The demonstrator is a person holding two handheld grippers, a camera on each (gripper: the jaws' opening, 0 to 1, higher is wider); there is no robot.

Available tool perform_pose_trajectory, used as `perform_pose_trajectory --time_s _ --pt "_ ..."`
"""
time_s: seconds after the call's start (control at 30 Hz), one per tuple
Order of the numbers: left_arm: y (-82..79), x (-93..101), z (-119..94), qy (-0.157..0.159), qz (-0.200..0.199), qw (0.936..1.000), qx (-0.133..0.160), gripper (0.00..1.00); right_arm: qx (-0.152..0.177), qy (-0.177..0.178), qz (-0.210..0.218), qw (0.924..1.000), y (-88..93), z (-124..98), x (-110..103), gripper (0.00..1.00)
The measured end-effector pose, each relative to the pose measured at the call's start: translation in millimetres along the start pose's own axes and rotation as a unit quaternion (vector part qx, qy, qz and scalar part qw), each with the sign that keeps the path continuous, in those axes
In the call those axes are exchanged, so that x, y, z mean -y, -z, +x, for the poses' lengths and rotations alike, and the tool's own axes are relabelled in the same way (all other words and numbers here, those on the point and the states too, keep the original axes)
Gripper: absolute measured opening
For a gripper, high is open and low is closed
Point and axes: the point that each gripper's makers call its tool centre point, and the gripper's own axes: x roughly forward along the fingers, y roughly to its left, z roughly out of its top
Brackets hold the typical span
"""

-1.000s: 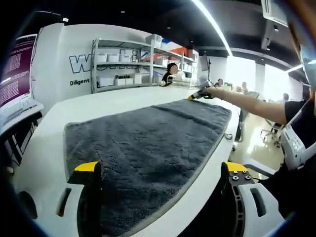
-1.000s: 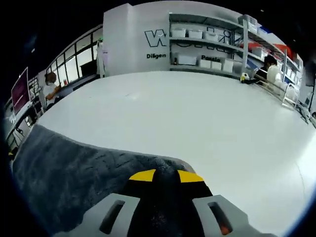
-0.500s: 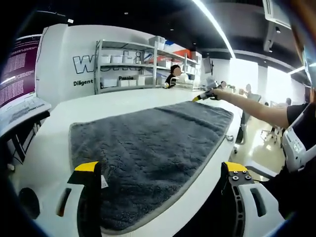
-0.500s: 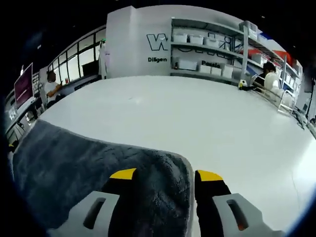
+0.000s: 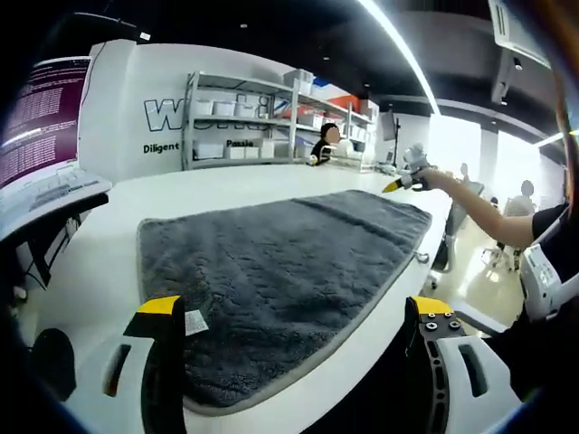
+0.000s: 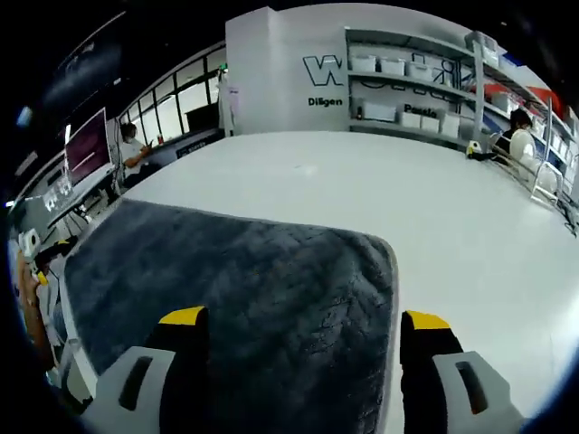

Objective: Open the folded towel by lifting each exposed corner and separating the folded layers until the towel lies flat within the target outline without major curled edges

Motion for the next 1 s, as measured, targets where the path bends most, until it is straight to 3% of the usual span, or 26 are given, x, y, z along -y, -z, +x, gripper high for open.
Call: perform_pose_trajectory --time_s 0.13,0.3,0.37,0.47,0.63,1.0 --pt "0.8 -0.6 -3.8 -0.004 -0.004 1.0000 0.001 0.99 0.006 -0.010 -0.029 0.9995 4.2 -20.0 -20.5 0.99" --pt "-0.5 -0.9 -10.9 -0.011 -0.009 0.9998 0.010 0.99 0.011 -0.027 -0.058 0.9979 11.9 -38.8 -45.3 0.99" --pt "0.5 -0.8 -12.4 -0.012 -0.010 0.9998 0.012 0.99 0.021 -0.046 -0.081 0.9954 17.9 -49.9 -64.3 0.99" --pt "7.1 -1.0 -13.6 -0.011 -0.011 0.9998 0.008 0.99 0.035 -0.055 -0.083 0.9944 31.8 -54.5 -82.7 0.99" --pt "17.0 -1.6 -15.2 -0.015 -0.015 0.9998 0.005 0.99 0.031 -0.075 -0.106 0.9911 55.5 -59.0 -94.5 0.99" --pt "26.4 -0.4 -22.5 -0.022 -0.026 0.9994 0.010 0.99 0.056 -0.080 -0.098 0.9903 86.2 -82.4 -105.7 0.99"
